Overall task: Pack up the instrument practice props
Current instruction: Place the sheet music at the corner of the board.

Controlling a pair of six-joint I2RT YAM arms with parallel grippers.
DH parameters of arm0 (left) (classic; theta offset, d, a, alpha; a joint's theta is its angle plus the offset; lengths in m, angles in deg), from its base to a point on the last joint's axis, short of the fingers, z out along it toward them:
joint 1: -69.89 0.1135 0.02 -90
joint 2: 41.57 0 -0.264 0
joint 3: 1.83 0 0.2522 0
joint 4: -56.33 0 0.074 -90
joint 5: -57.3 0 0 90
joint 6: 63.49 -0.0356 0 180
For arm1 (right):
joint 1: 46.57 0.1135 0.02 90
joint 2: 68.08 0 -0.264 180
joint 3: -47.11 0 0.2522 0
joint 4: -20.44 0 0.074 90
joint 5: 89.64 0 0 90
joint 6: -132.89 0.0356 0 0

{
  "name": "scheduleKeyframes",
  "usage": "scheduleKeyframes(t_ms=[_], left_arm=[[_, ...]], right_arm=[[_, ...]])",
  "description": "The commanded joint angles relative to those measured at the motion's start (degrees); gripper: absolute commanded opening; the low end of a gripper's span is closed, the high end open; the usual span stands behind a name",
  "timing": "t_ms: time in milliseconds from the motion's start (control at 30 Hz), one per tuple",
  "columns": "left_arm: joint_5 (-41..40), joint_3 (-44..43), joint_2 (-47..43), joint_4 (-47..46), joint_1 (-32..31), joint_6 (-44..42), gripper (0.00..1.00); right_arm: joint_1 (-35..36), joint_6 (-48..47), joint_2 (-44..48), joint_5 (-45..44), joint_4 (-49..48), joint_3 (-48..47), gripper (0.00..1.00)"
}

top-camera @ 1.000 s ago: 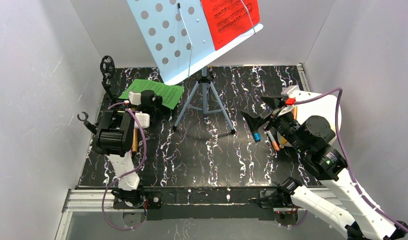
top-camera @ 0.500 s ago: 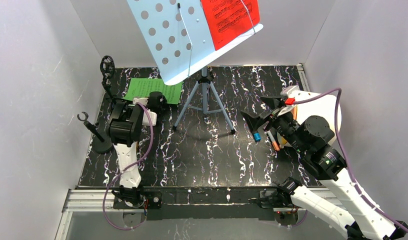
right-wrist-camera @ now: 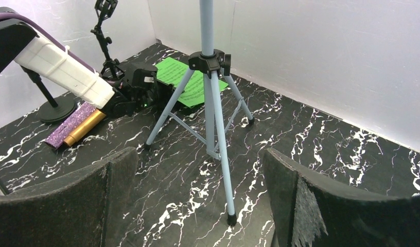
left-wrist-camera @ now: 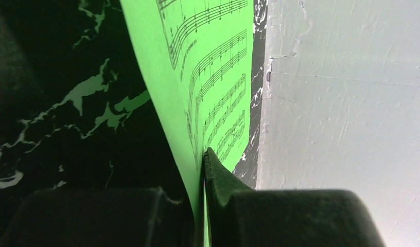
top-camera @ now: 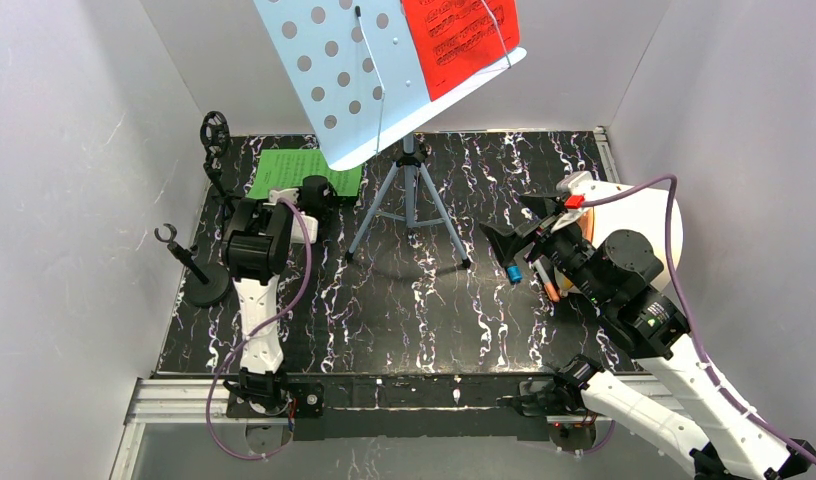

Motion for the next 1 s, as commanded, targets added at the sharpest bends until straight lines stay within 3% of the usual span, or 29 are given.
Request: scheduleKeyframes(t_ms=[0,200,333,600,967], left_arm=[[-4.43,-2.67,0.70,0.14,-0.11,-1.37,0.06],[-1.45,-6.52,2.84,0.26,0.52,-4.99,0.14],[-1.22,-5.39,2.53,0.52,0.81,-4.95,0.31],[-1.08,-0.66,-2.55,2.45,1.37,-5.81,0.50],[-0.60,4.02,-12.10,9.77,1.60,-14.68,0.70]], right_arm=[[-0.15,1.15,-0.01,-0.59,-1.82,0.28,0.99],[-0.11,1.63,-0.01,-0.41,-1.42,0.19,0.99],[-0.16,2.07,0.08,-0.15,-1.39,0.28,0.99],[-0.12,2.56,0.08,0.18,-1.15,0.34,0.99],[-0.16,3.72,-2.04,0.72,-1.44,1.37,0.99]])
